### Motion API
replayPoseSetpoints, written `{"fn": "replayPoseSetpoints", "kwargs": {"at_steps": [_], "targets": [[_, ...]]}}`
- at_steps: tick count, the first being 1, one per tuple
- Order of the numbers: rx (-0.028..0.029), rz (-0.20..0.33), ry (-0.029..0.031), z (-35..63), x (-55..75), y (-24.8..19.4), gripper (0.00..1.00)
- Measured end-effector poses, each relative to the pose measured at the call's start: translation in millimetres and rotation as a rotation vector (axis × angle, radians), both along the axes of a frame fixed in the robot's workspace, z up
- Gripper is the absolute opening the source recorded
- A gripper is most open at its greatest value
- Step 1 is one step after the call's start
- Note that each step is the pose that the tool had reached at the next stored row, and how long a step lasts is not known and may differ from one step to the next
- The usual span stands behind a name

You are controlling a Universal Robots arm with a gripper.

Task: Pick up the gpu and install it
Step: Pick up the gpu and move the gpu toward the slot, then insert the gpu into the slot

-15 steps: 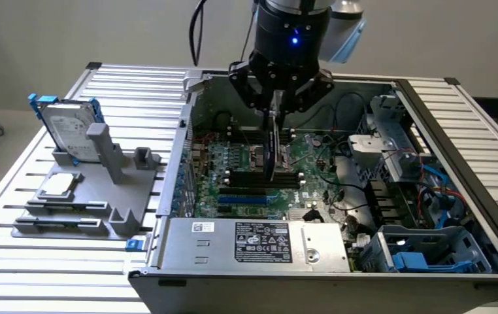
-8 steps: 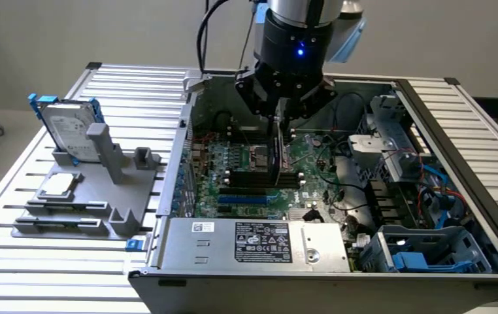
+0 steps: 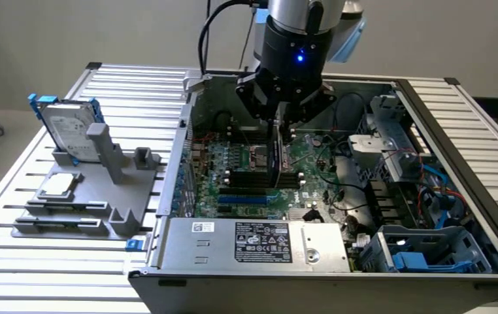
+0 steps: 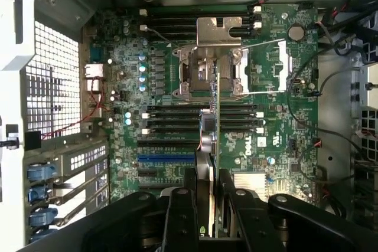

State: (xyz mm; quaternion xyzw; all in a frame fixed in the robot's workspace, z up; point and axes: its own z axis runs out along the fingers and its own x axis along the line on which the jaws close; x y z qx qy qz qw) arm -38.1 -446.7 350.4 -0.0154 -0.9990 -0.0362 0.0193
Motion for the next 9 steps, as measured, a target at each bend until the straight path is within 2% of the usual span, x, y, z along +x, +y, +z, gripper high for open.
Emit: {"fn": "replayPoseSetpoints", "kwargs": {"at_steps": [9], "targets": [[0.0001,0.0,0.0125,0.0,0.0,0.0,0.27]]}}
